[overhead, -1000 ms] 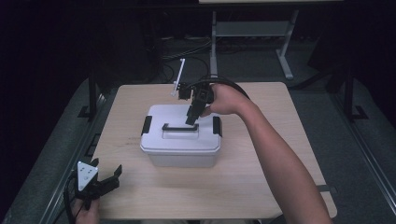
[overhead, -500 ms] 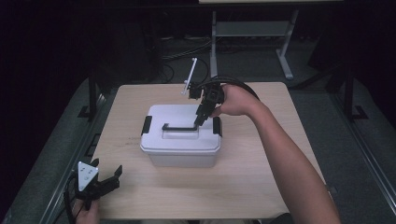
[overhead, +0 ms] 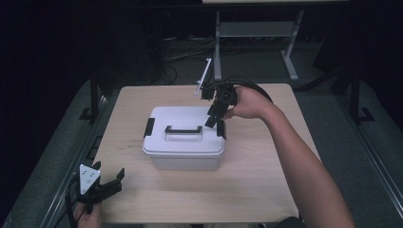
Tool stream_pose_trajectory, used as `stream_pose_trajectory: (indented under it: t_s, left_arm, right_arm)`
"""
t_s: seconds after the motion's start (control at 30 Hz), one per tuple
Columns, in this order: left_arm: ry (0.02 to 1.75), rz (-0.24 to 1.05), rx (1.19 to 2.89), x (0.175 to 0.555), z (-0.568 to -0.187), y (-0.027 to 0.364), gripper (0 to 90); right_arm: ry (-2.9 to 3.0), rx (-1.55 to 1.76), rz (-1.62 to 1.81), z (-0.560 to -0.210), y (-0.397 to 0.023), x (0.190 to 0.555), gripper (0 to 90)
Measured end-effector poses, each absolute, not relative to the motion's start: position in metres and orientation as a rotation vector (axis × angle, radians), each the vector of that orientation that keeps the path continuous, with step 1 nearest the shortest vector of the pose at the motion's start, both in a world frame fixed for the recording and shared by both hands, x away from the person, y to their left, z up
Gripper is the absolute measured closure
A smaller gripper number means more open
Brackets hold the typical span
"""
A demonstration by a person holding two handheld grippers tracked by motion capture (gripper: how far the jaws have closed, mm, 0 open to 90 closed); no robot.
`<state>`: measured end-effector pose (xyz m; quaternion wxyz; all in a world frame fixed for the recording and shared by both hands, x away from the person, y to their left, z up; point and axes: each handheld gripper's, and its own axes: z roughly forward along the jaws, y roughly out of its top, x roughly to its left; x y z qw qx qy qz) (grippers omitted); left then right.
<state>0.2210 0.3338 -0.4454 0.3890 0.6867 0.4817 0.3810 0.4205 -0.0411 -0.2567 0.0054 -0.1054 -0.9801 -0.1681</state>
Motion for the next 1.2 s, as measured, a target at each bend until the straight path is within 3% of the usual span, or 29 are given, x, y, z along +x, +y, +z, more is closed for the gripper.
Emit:
stream_pose_trajectory:
  t_s: [1.2]
  left_arm:
    - [1.221, 0.973, 1.757, 0.222, -0.446, 0.333, 15.0]
  right_arm:
    - [-3.037, -0.498, -0.54, -0.277, -0.102, 0.419, 41.2]
